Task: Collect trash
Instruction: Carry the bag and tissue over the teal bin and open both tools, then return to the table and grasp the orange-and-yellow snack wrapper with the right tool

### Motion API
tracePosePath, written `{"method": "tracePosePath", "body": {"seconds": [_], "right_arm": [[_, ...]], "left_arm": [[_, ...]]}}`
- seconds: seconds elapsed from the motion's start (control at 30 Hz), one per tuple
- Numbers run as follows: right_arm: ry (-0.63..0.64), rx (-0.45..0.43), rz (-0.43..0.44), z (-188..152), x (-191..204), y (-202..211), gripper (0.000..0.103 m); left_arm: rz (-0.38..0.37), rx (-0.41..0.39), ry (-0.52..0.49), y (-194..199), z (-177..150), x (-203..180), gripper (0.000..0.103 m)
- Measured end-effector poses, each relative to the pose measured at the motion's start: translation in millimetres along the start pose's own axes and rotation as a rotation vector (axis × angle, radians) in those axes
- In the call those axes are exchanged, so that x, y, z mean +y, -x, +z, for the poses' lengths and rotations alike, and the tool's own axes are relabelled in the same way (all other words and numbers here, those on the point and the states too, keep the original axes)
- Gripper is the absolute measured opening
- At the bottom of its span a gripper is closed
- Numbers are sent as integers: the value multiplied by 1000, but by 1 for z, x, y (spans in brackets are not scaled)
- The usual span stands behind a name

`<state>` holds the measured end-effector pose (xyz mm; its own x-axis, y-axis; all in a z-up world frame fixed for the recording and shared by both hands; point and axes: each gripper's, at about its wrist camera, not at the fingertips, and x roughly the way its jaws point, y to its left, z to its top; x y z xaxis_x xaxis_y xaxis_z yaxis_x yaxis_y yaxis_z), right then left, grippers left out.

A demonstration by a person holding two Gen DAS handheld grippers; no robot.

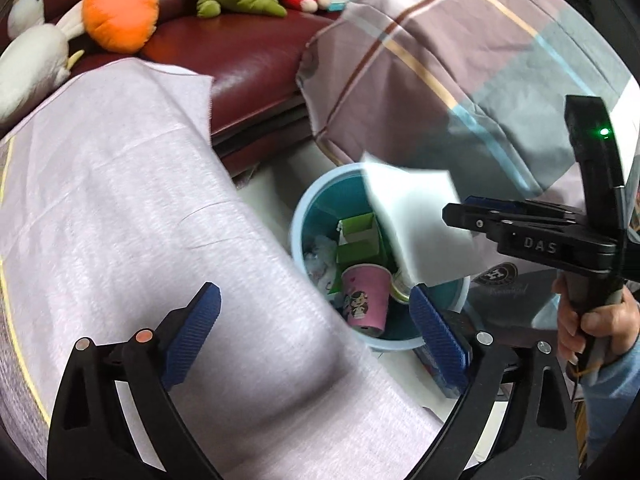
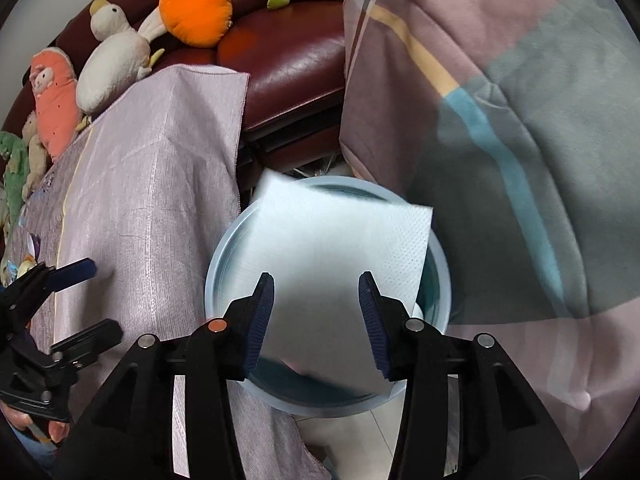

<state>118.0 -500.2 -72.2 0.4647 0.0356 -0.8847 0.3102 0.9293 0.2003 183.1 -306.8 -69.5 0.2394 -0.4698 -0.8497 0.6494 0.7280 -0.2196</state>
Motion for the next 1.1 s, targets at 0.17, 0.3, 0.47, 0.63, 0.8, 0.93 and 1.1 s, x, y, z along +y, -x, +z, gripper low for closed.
{"method": "tracePosePath", "body": {"seconds": [0.17, 0.3, 0.47, 0.63, 0.8, 0.93, 1.1], "right_arm": [[16, -14, -23, -1, 10, 7, 70], [27, -15, -38, -4, 19, 16, 73], [59, -24, -49, -5, 38, 27, 73], [103, -39, -50, -7, 69, 39, 74], [155, -44, -41, -10, 106, 48, 74], [212, -46, -37, -15, 141, 54, 74], [294, -44, -21, -22, 192, 59, 74]], "left_arm": [[-2, -2, 31, 7, -7, 16, 96], [-5, -8, 49, 14, -13, 25, 96], [-3, -31, 69, 30, -23, 37, 96], [6, -63, 99, 52, -35, 53, 96], [22, -97, 137, 76, -50, 75, 96], [30, -125, 176, 97, -65, 97, 97], [51, -163, 224, 124, -88, 124, 97]]}}
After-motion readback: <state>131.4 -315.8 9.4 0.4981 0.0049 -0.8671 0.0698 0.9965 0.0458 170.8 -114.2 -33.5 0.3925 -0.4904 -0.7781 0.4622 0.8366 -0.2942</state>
